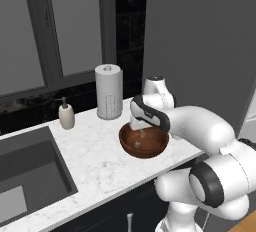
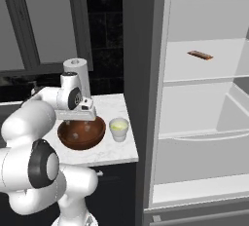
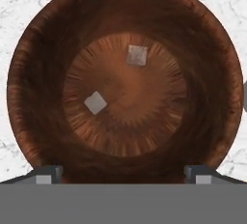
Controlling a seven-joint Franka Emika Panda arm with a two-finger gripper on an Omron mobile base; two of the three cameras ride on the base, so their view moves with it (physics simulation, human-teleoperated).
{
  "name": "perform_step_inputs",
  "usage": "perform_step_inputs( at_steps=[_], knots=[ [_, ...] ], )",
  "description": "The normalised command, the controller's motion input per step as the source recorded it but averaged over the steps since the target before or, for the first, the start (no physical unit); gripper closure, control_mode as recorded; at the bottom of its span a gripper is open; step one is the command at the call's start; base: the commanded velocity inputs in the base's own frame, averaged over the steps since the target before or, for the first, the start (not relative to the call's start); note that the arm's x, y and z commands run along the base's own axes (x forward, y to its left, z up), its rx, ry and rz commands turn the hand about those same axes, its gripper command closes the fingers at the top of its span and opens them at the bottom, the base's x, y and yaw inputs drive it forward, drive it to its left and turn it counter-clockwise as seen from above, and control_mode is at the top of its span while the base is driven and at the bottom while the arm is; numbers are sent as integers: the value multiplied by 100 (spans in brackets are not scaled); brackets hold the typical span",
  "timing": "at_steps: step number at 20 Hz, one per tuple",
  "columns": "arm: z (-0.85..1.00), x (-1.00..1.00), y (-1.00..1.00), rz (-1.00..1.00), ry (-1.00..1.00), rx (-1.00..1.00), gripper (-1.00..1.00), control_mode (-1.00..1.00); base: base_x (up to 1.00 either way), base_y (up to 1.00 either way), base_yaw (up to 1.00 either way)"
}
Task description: Grab a lemon wedge from the fridge and one ice cube from the ice bowl, and put them in the glass of lemonade.
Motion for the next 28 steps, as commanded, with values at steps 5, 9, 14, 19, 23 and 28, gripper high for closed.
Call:
perform_step_inputs(
  at_steps=[5, 9, 14, 19, 23, 28],
  knots=[
    [-18, 0, 13, 9, -13, 4, -100, -100, 0, 0, 0],
    [-7, 0, 4, 8, -14, 0, -100, -100, 0, 0, 0],
    [0, 0, 2, 6, -14, 0, -100, -100, 0, 0, 0],
    [0, 20, 0, 0, -3, 0, -100, -100, 0, 0, 0],
    [-9, 21, 0, 0, 1, 0, -100, -100, 0, 0, 0],
    [-20, 30, 0, 0, 14, 0, -100, -100, 0, 0, 0]
  ],
)
